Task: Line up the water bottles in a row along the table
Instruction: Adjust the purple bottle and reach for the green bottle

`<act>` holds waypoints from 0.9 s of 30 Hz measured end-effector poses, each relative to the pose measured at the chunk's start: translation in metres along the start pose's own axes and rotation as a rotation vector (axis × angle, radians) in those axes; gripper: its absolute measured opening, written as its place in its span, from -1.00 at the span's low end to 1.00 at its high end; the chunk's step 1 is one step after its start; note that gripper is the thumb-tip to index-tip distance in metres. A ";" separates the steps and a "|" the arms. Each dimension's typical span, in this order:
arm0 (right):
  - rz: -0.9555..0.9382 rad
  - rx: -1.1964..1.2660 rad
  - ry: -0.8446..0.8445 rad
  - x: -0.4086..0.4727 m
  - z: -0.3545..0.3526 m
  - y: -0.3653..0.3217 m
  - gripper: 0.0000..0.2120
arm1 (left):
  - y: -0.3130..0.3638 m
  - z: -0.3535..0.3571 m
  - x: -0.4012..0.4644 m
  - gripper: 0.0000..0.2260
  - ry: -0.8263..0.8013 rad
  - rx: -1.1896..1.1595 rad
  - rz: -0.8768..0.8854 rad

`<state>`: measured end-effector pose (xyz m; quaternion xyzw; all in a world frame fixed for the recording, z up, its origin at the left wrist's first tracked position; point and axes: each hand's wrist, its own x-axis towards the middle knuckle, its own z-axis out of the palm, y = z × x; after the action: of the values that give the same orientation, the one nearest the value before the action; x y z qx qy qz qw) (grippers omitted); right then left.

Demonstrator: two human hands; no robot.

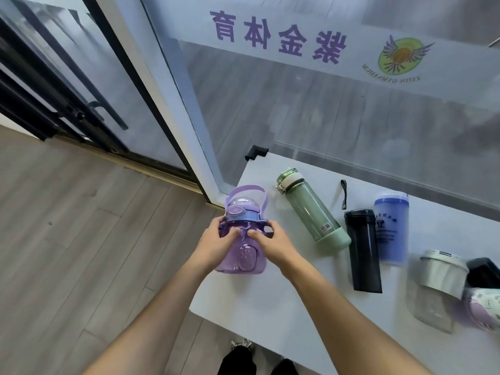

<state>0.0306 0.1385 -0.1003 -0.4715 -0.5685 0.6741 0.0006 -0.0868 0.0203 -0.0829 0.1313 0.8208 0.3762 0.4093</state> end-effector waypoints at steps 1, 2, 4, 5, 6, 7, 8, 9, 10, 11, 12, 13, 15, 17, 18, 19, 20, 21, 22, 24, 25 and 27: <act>-0.031 0.005 -0.011 -0.002 -0.004 0.000 -0.51 | 0.001 0.000 -0.004 -0.48 0.027 -0.022 0.053; -0.068 0.010 -0.021 -0.005 -0.008 -0.001 -0.47 | 0.004 0.000 -0.008 -0.45 0.051 -0.041 0.107; -0.153 0.039 -0.034 -0.010 -0.015 -0.001 -0.42 | 0.008 0.000 -0.018 -0.34 0.084 -0.051 0.213; -0.208 0.072 -0.042 -0.013 -0.017 -0.002 -0.42 | 0.011 0.000 -0.023 -0.28 0.089 -0.044 0.261; -0.258 0.084 -0.040 -0.015 -0.019 -0.003 -0.42 | 0.013 0.000 -0.027 -0.23 0.091 -0.036 0.297; -0.302 0.094 -0.026 -0.018 -0.020 -0.004 -0.42 | 0.014 0.002 -0.031 -0.20 0.093 -0.036 0.324; -0.329 0.088 -0.004 -0.019 -0.022 -0.004 -0.43 | 0.014 0.003 -0.035 -0.18 0.096 -0.052 0.336; -0.344 0.107 0.005 -0.021 -0.023 -0.005 -0.47 | 0.014 0.005 -0.038 -0.17 0.099 -0.085 0.340; -0.337 0.141 0.007 -0.024 -0.024 -0.006 -0.55 | 0.012 0.008 -0.041 -0.17 0.103 -0.121 0.338; -0.317 0.202 0.001 -0.028 -0.025 -0.009 -0.65 | 0.009 0.010 -0.044 -0.17 0.102 -0.159 0.331; -0.307 0.248 -0.001 -0.031 -0.026 -0.009 -0.73 | 0.007 0.013 -0.048 -0.18 0.097 -0.195 0.322; -0.307 0.287 0.008 -0.035 -0.026 -0.009 -0.74 | 0.003 0.015 -0.052 -0.19 0.087 -0.229 0.316; -0.322 0.316 0.066 -0.039 -0.024 -0.006 -0.72 | -0.003 0.020 -0.060 -0.20 0.069 -0.278 0.316; -0.326 0.307 0.171 -0.040 -0.019 0.000 -0.77 | -0.008 0.025 -0.067 -0.23 0.081 -0.305 0.329; -0.319 0.280 0.233 -0.039 -0.017 0.003 -0.80 | -0.009 0.027 -0.070 -0.24 0.091 -0.307 0.336; -0.308 0.248 0.282 -0.038 -0.015 0.006 -0.81 | -0.009 0.029 -0.073 -0.26 0.100 -0.298 0.341; -0.300 0.219 0.315 -0.037 -0.015 0.009 -0.80 | -0.010 0.031 -0.074 -0.27 0.112 -0.277 0.343; -0.296 0.206 0.328 -0.036 -0.016 0.011 -0.79 | -0.010 0.031 -0.075 -0.29 0.127 -0.250 0.334; -0.291 0.197 0.329 -0.035 -0.017 0.012 -0.78 | -0.010 0.031 -0.076 -0.30 0.141 -0.215 0.321; -0.264 0.184 0.319 -0.035 -0.021 0.011 -0.80 | -0.007 0.029 -0.079 -0.27 0.184 -0.062 0.336; -0.245 0.173 0.311 -0.035 -0.022 0.011 -0.81 | -0.005 0.028 -0.081 -0.23 0.210 0.037 0.376; -0.214 0.142 0.300 -0.036 -0.023 0.010 -0.83 | 0.002 0.027 -0.086 -0.17 0.244 0.198 0.490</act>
<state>0.0706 0.1331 -0.0826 -0.5023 -0.5601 0.6307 0.1904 -0.0123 -0.0094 -0.0426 0.3186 0.8406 0.3948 0.1898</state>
